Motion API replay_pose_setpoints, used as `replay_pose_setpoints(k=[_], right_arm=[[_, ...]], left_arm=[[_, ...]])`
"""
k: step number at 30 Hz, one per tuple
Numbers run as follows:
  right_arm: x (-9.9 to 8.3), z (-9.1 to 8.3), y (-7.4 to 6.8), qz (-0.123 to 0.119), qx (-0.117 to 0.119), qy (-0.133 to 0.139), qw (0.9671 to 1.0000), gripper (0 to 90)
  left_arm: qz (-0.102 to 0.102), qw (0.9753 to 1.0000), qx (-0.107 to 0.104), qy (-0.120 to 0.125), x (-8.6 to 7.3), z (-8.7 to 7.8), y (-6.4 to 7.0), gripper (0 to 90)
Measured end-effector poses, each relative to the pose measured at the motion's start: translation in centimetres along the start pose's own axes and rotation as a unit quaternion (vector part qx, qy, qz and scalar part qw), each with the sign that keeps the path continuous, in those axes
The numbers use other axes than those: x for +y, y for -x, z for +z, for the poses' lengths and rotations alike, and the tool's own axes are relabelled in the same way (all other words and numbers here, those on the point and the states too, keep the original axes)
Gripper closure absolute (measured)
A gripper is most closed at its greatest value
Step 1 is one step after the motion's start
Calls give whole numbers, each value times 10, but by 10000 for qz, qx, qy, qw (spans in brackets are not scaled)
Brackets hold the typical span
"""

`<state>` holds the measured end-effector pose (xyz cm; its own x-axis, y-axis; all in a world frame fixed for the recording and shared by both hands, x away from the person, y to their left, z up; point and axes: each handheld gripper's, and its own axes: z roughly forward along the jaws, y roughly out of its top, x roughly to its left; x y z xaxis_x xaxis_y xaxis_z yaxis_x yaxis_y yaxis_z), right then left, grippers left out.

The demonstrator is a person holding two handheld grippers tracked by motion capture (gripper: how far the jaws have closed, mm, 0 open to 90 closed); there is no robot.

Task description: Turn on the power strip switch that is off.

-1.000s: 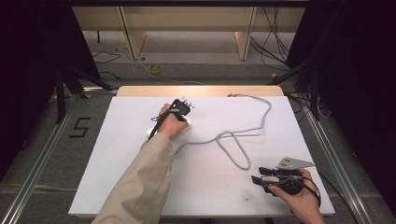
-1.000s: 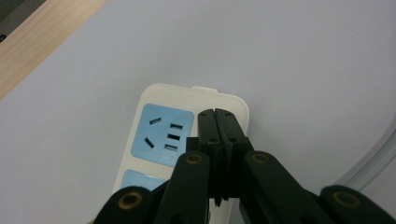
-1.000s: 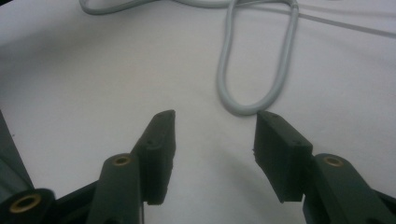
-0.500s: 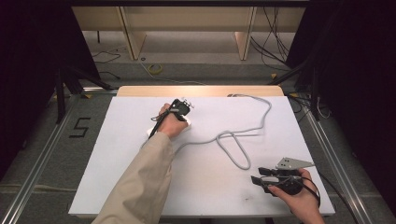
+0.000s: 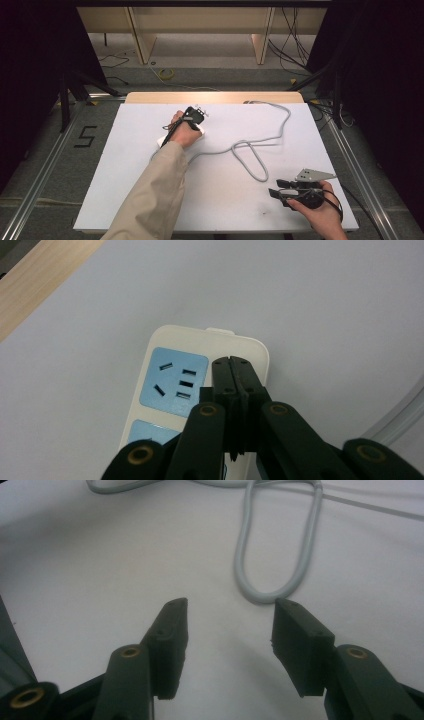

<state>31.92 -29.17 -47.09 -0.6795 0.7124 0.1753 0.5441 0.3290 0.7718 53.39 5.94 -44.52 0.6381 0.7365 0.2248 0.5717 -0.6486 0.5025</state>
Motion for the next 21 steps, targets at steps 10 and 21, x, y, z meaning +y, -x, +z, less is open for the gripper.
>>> replay_pose_setpoints(k=[10,21], right_arm=[[0,0,0,-2,5,-8,10000,495],[0,0,0,-3,4,3,10000,495]], left_arm=[[-35,10000,13,-29,1,1,1,900],[208,9996,155,-133,3,1,5,900]])
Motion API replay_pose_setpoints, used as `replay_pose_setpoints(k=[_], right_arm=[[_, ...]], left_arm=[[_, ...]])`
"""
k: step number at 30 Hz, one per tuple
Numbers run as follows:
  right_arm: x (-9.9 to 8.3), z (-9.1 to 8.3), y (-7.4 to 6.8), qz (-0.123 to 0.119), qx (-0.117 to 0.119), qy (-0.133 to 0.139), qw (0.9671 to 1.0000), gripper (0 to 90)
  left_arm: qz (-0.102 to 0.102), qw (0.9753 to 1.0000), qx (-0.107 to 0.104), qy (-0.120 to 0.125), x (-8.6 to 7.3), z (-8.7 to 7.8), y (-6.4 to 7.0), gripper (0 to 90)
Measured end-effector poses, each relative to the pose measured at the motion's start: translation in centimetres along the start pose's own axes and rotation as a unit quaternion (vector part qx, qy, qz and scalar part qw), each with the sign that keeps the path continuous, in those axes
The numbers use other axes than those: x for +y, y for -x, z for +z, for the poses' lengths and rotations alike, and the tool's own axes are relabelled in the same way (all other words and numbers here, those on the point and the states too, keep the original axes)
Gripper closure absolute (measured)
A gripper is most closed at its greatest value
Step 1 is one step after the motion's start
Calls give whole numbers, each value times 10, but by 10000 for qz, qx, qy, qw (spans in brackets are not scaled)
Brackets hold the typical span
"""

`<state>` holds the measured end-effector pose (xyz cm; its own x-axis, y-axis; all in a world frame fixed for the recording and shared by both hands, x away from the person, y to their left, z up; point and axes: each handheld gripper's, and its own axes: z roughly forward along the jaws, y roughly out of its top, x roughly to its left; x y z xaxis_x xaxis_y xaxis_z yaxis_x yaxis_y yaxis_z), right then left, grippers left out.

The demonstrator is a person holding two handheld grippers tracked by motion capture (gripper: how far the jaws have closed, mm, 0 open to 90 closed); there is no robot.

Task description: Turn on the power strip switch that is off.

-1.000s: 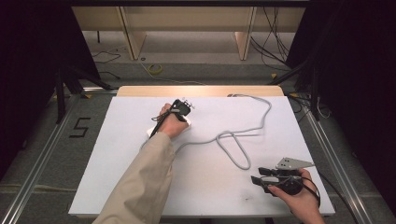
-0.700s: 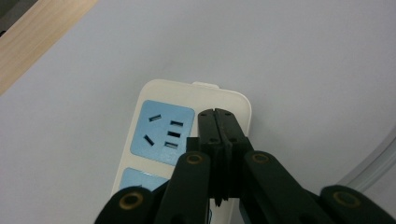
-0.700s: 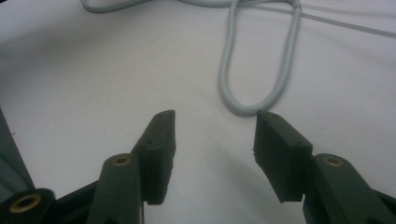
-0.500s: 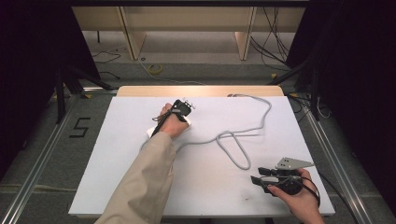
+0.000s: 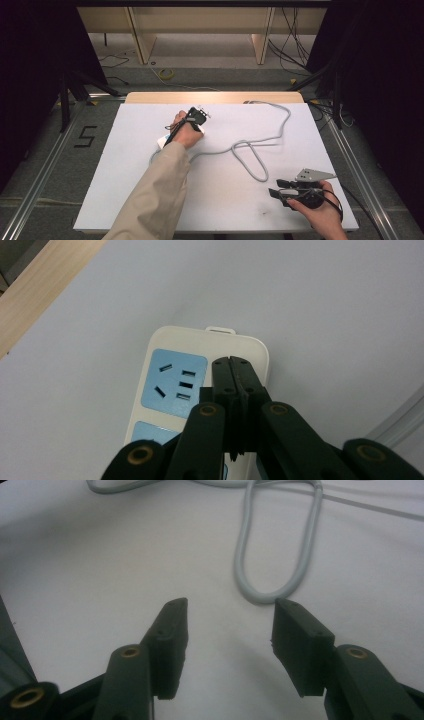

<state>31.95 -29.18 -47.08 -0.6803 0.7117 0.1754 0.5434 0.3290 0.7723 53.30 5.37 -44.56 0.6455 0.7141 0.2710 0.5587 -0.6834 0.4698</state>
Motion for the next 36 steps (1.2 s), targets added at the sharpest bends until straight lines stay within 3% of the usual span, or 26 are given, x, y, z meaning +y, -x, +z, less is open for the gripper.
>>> replay_pose_setpoints(k=[12,14,18,20,28,36], right_arm=[[0,0,0,7,9,-5,10000,495],[0,0,0,3,10,-3,10000,495],[0,0,0,3,7,-5,10000,495],[0,0,0,-8,9,3,10000,495],[0,0,0,3,2,-3,10000,495],[0,0,0,9,3,-14,10000,495]], left_arm=[[-97,9999,-37,98,-1,-1,-1,897],[-183,9996,-161,123,-1,-1,-2,897],[-255,9994,-167,187,-2,-3,-3,893],[-405,9985,-199,298,-2,-5,-3,855],[-433,9980,-135,433,-7,-19,-10,762],[-588,9948,-219,796,-21,-41,-14,628]])
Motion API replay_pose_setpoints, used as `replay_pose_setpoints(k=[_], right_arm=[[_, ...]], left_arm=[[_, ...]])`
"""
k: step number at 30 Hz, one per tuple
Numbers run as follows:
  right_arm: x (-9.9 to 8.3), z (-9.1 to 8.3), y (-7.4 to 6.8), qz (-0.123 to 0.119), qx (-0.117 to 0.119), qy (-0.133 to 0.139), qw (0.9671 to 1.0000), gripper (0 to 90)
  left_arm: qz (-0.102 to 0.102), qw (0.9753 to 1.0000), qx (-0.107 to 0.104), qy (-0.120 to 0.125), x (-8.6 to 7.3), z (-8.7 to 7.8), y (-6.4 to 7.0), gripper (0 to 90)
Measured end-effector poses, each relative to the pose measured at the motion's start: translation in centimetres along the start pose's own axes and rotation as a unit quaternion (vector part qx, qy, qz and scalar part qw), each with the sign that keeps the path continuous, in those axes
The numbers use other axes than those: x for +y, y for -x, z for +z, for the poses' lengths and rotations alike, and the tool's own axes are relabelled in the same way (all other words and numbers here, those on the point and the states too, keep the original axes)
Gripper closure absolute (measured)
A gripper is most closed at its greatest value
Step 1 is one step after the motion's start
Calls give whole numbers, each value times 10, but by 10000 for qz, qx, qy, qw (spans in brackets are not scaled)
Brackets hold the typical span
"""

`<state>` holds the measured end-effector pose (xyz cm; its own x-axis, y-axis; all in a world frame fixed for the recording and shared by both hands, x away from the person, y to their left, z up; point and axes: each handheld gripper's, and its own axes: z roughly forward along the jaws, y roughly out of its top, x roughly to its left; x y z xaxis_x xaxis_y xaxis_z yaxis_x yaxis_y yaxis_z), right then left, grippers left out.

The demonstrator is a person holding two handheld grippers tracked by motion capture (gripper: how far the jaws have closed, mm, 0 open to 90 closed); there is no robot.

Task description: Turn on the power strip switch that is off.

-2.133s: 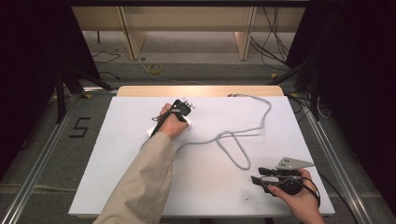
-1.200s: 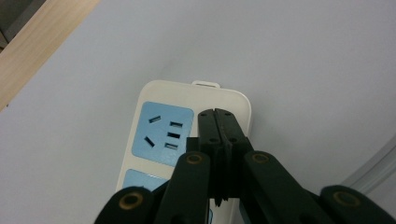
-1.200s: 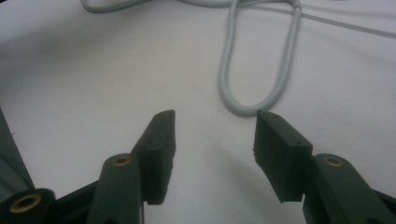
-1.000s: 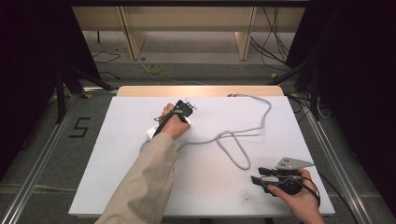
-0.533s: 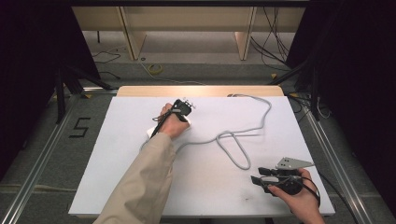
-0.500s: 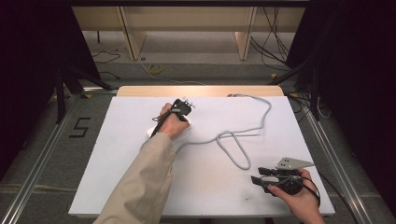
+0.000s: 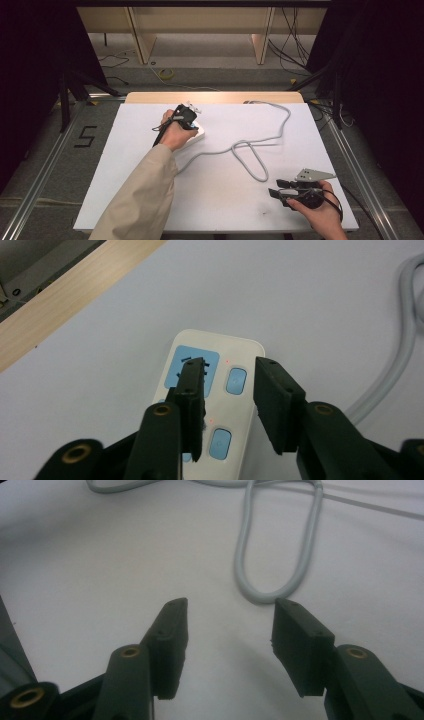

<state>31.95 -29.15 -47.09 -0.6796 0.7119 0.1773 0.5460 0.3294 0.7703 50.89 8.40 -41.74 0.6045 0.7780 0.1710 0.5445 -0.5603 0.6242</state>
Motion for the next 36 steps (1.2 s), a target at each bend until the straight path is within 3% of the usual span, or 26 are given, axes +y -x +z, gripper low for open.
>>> replay_pose_setpoints(k=[4,7,17,23,28,36], right_arm=[[0,0,0,5,-1,-4,10000,495],[0,0,0,11,-2,6,10000,495],[0,0,1,6,-11,5,10000,495],[0,0,1,6,-10,7,10000,494],[0,1,1,17,0,3,10000,490],[1,1,1,-17,-29,32,10000,463]], left_arm=[[-52,9997,-259,2,-7,-12,2,533],[-130,9994,-271,150,-12,-22,4,490],[-23,9988,-404,276,-34,-47,18,362],[15,9978,-485,450,-46,-61,25,337],[218,9972,-517,491,-57,-70,33,303],[174,9962,-502,687,-79,-78,43,289]])
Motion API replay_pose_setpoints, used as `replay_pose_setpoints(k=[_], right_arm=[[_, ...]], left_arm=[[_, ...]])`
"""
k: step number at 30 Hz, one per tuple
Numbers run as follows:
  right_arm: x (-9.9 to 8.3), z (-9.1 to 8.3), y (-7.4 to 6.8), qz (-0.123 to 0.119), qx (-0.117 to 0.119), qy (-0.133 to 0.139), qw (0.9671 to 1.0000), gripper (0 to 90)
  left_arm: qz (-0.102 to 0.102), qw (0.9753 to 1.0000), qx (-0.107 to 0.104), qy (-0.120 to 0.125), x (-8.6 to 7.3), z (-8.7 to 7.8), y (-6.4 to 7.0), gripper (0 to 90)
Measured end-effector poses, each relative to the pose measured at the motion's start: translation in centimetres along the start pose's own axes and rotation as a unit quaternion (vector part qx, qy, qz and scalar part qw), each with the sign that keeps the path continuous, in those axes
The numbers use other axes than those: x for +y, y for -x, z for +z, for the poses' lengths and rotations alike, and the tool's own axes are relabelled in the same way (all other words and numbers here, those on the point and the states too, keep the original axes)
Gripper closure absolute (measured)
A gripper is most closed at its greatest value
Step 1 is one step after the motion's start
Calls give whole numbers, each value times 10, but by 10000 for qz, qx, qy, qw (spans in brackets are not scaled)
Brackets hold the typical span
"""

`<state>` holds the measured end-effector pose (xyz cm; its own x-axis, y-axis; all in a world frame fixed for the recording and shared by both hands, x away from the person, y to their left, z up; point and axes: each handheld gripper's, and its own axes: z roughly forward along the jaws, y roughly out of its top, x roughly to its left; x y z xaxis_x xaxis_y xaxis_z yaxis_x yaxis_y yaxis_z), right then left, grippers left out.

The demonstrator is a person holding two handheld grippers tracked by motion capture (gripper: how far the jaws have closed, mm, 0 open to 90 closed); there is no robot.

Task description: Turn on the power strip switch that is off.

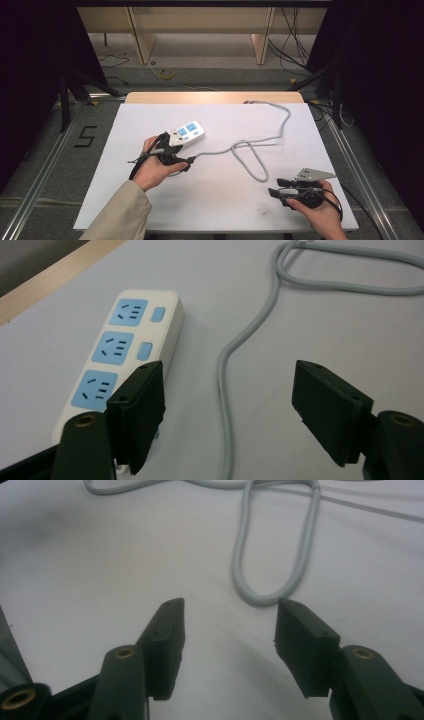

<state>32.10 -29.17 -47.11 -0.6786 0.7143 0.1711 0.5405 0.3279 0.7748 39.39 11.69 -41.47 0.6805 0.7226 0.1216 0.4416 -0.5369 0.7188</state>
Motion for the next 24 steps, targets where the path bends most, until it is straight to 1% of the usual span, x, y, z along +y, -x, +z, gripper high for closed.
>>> replay_pose_setpoints(k=[4,8,12,18,22,24], right_arm=[[0,1,0,0,1,-11,10000,456],[0,2,-1,-9,18,-10,10000,452],[0,1,-1,-16,21,-20,10000,451],[0,1,-1,-22,25,-25,10000,451],[0,1,-1,-27,19,-32,10000,452],[0,1,-1,-47,23,-32,10000,452]], left_arm=[[-8,10000,-16,26,-13,-4,4,276],[22,10000,-25,6,-24,-7,4,263],[8,10000,85,10,-34,-12,3,259],[-3,9999,116,-34,-51,-21,2,256],[-95,9997,217,-21,-62,-29,-1,255],[-120,9996,257,-54,-67,-31,-1,255]])
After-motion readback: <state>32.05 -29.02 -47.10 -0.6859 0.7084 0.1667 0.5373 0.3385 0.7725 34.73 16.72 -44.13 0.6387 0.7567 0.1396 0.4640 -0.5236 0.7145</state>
